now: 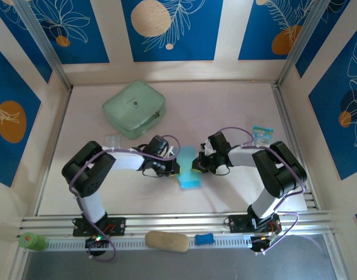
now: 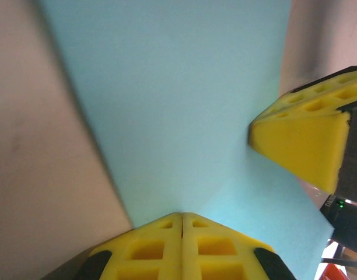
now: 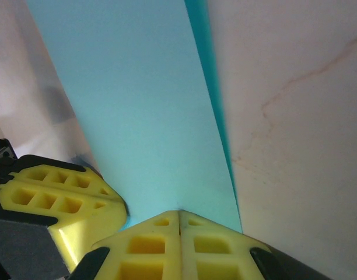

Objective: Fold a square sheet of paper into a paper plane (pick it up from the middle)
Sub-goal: First fold the square sheet of paper in half at the center of the table.

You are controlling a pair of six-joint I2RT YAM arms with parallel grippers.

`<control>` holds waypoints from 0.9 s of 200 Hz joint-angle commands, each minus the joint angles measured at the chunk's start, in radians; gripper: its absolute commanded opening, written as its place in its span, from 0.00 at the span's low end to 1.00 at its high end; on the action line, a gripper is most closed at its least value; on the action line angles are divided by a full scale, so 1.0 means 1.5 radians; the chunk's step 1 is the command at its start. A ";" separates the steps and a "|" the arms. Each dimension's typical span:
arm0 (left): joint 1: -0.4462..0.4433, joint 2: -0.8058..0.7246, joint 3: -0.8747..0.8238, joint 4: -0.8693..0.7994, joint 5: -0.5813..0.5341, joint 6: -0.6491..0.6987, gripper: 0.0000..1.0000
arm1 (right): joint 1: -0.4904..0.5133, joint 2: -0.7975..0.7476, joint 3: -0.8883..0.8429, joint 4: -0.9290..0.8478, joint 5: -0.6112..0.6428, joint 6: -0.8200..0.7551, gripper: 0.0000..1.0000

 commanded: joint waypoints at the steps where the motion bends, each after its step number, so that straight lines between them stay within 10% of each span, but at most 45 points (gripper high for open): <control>1: -0.006 -0.048 -0.001 -0.042 -0.016 -0.007 0.00 | 0.002 0.015 -0.033 -0.086 0.072 0.004 0.00; 180: -0.042 -0.051 -0.055 -0.018 -0.022 -0.004 0.00 | -0.011 0.004 -0.045 -0.086 0.072 0.003 0.00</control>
